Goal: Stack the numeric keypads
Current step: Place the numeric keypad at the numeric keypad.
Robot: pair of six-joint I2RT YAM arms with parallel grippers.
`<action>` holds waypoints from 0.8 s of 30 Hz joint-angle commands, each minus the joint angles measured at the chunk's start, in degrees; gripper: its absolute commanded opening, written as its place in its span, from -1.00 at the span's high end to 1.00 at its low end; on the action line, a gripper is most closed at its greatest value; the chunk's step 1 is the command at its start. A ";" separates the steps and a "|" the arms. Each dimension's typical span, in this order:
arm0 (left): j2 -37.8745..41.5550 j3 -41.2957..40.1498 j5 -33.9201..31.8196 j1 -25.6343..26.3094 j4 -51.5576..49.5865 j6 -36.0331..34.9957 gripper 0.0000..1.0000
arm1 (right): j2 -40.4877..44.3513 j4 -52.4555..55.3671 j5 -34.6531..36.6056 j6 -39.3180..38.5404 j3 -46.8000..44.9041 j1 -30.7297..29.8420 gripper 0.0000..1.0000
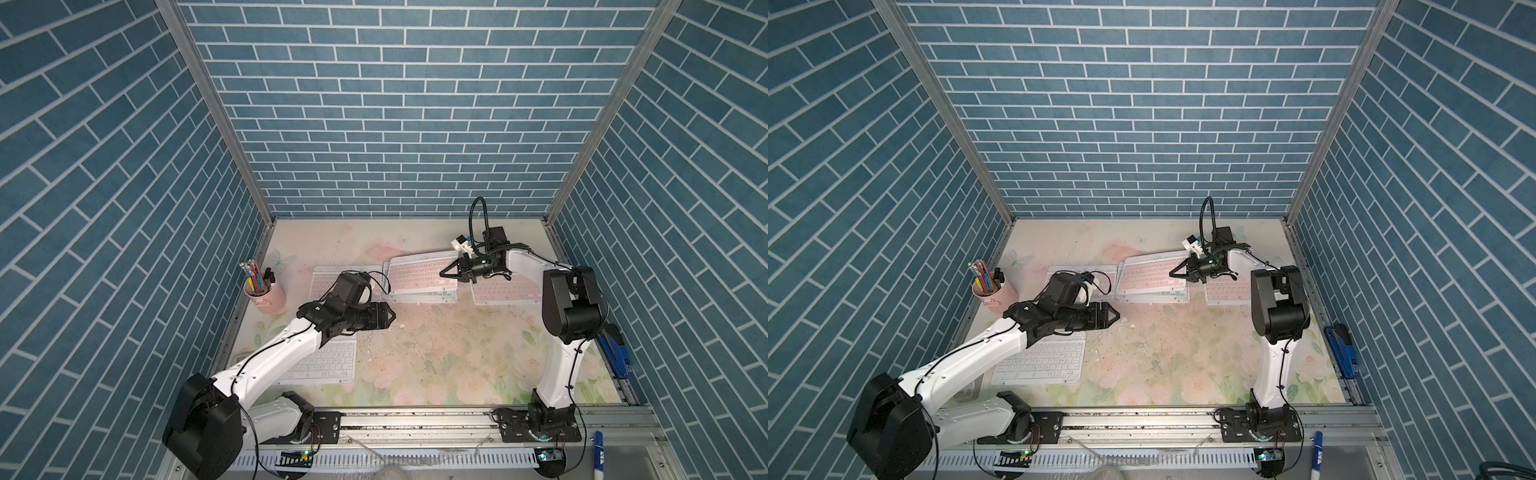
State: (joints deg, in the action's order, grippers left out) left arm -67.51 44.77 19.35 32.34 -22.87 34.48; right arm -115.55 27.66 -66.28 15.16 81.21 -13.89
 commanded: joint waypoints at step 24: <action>-1.40 -0.56 1.03 -0.78 0.90 -0.52 -0.56 | -5.82 10.07 8.77 -8.48 7.03 0.00 0.26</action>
State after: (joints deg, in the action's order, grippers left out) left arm -68.90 44.75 20.08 32.10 -22.00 34.48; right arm -120.44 35.75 -59.94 8.97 85.93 -13.98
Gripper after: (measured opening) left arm 0.781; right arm 0.371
